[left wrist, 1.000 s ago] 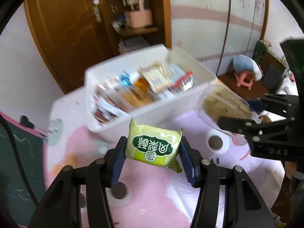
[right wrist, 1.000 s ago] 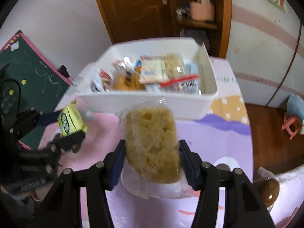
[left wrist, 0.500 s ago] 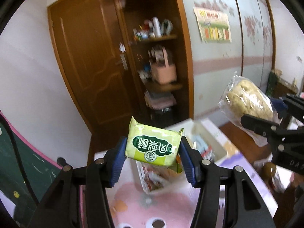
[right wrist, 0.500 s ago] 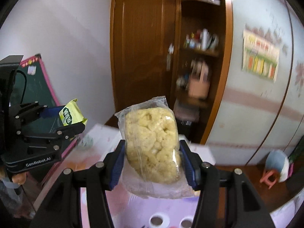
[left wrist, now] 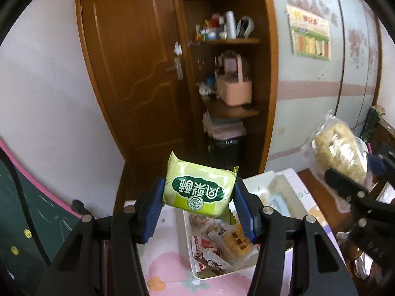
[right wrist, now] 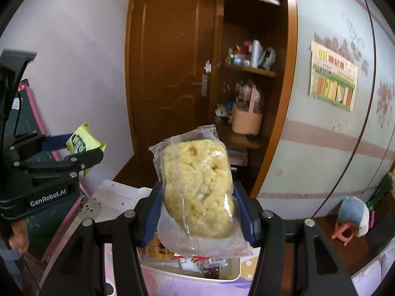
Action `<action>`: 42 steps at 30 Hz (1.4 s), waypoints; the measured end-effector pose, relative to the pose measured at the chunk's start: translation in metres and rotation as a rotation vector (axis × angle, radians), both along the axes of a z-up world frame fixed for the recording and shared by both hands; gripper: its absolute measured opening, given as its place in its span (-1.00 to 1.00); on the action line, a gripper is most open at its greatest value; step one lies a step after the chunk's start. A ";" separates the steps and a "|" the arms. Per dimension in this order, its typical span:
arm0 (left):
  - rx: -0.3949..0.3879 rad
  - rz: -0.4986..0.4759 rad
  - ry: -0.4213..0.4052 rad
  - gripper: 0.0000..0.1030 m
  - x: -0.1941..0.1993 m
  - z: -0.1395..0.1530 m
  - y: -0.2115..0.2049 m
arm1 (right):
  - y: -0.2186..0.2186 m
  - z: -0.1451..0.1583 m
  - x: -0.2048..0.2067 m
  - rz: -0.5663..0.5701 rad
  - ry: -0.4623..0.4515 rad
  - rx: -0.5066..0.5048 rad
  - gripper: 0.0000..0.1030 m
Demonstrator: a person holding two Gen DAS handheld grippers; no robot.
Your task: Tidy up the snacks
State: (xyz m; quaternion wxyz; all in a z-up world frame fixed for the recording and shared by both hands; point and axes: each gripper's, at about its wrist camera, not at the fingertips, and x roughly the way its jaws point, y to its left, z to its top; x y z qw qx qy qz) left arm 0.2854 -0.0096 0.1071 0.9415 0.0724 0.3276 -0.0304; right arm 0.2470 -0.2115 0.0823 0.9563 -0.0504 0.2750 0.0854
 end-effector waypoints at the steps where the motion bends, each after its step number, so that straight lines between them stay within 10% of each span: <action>1: -0.003 0.003 0.012 0.04 0.006 -0.008 0.001 | -0.001 -0.006 0.004 -0.005 0.010 0.004 0.07; 26: -0.018 0.000 0.195 0.05 0.073 -0.127 -0.008 | 0.005 -0.097 0.075 -0.046 0.185 0.026 0.07; 29: -0.025 -0.005 0.208 0.21 0.075 -0.131 -0.008 | 0.011 -0.103 0.077 -0.060 0.191 -0.024 0.10; 31: -0.041 -0.015 0.215 0.70 0.075 -0.133 -0.008 | 0.014 -0.106 0.079 -0.068 0.191 -0.059 0.30; 42: -0.023 -0.030 0.237 0.75 0.061 -0.134 -0.011 | 0.006 -0.116 0.071 -0.073 0.251 -0.018 0.42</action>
